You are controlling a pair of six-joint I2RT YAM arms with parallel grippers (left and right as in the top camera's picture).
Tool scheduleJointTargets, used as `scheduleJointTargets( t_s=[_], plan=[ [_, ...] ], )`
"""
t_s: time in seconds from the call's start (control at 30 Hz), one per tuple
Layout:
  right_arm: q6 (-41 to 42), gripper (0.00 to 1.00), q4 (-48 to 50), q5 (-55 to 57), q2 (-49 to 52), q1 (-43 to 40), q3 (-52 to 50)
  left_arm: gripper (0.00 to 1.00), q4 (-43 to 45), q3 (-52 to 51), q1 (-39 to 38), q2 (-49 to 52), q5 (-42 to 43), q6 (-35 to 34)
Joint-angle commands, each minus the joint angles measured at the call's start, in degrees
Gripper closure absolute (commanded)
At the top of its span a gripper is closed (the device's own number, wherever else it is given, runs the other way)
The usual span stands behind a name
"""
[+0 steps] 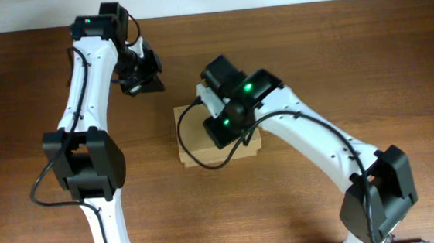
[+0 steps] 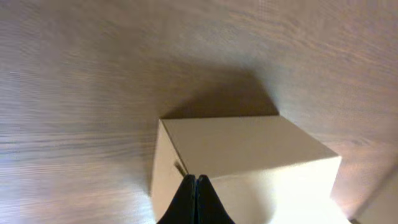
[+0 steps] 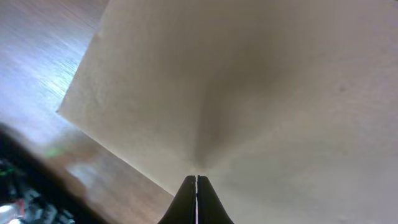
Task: Pack container
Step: 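Press the lid down with the right gripper to close the box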
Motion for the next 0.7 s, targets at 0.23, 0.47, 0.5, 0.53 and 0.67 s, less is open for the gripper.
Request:
scheduleJointTargets(
  t_s=[0.23,0.47,0.5,0.53,0.67],
  plan=[
    [2.80,0.96,0.17,5.22,8.02,2.80,1.05,0.98,-3.61,6.43,-0.13,0.57,-8.20,1.09],
    [2.78,0.96,0.81,5.16,7.87,2.78,1.33,0.98,-3.50,6.45,-0.11,0.57,-8.22,1.11],
    [2.78,0.96,0.61,5.14,7.69,2.80,1.66,0.98,-3.45,6.45,-0.11,0.57,-8.22,1.09],
    [2.75,0.96,0.44,4.96,7.37,2.78,2.23,0.98,-3.48,6.56,-0.11,0.57,-8.20,1.11],
    [0.81,0.96,-0.96,3.96,5.09,2.78,7.13,0.98,-4.39,7.74,-0.13,0.57,-8.15,1.09]
  ],
)
